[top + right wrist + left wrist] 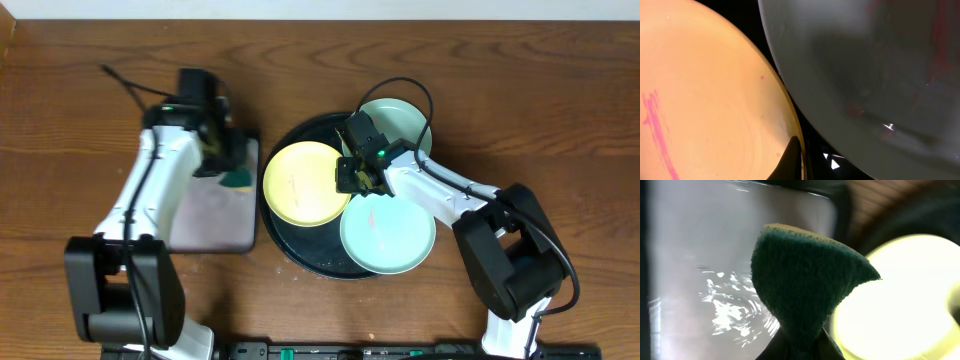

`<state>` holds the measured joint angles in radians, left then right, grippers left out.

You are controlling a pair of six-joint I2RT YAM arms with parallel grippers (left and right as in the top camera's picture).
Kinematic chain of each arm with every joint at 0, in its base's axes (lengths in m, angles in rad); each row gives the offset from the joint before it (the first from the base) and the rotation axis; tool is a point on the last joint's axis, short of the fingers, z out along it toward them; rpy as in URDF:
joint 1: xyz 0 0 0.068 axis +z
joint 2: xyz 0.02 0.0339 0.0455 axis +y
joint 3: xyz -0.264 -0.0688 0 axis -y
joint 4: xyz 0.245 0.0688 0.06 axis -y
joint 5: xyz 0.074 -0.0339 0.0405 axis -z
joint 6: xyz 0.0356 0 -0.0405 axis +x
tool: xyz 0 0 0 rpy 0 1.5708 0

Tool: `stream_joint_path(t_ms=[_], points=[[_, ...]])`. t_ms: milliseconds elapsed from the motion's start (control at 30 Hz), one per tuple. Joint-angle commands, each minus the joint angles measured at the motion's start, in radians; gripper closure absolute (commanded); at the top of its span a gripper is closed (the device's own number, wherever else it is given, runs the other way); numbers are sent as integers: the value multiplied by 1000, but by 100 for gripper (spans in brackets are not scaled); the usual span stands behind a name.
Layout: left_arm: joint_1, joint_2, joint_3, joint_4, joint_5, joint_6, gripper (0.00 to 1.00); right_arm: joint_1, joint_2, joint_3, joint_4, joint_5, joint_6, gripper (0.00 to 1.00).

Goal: Clean dirty plates on tray and stack at the side
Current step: 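Scrub the yellow plate with the sponge in the left gripper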

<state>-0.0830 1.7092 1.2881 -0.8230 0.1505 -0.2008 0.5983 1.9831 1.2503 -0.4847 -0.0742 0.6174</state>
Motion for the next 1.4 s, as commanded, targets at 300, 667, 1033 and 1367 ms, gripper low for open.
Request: stream_joint_path(t_ms=[300, 667, 1033, 1367], points=[[-232, 140, -26, 35, -11, -206, 93, 9, 22, 12, -6, -13, -12, 99], [-254, 285, -26, 109, 92, -231, 93, 10, 22, 12, -9, -13, -13, 99], [-254, 285, -26, 225, 275, -148, 93, 9, 22, 12, -9, -13, -12, 99], [-254, 283, -24, 158, -118, -373, 93, 10, 22, 12, -10, -13, -12, 99]])
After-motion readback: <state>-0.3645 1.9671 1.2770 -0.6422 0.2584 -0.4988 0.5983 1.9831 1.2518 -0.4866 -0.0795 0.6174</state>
